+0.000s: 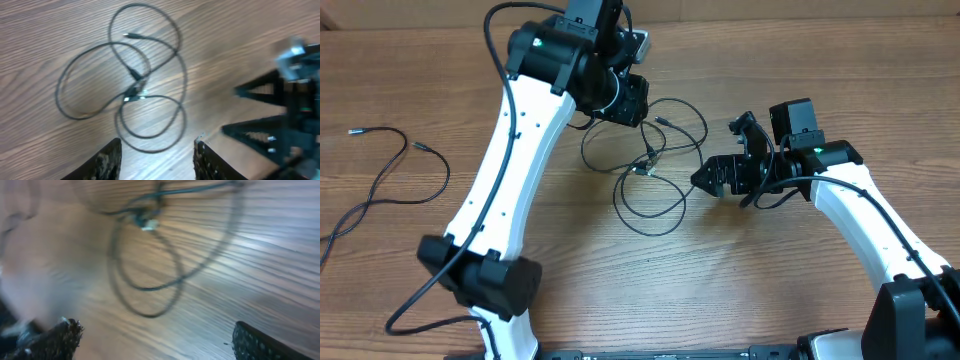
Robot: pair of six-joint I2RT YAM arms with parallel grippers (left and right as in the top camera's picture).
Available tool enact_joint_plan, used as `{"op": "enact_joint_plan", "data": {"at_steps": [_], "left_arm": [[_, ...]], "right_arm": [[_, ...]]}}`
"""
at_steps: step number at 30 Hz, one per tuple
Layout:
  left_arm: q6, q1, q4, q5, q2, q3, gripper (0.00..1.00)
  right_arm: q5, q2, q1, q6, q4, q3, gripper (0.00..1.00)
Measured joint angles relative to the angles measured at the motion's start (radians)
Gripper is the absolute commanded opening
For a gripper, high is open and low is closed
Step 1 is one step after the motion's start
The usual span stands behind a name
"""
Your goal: Untangle cables
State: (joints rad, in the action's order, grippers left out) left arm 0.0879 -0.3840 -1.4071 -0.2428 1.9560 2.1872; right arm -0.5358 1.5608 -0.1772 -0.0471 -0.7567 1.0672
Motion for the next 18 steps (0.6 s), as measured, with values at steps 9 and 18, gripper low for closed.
{"op": "enact_joint_plan", "data": {"at_steps": [9, 18], "left_arm": [[-0.074, -0.024, -0.058, 0.054, 0.216, -0.003, 0.41], [-0.095, -0.128, -0.072, 0.074, 0.385, -0.004, 0.42]], "right_arm": [[0.196, 0.000, 0.000, -0.113, -0.029, 0.000, 0.95], [0.328, 0.000, 0.021, -0.197, -0.061, 0.000, 0.95]]}}
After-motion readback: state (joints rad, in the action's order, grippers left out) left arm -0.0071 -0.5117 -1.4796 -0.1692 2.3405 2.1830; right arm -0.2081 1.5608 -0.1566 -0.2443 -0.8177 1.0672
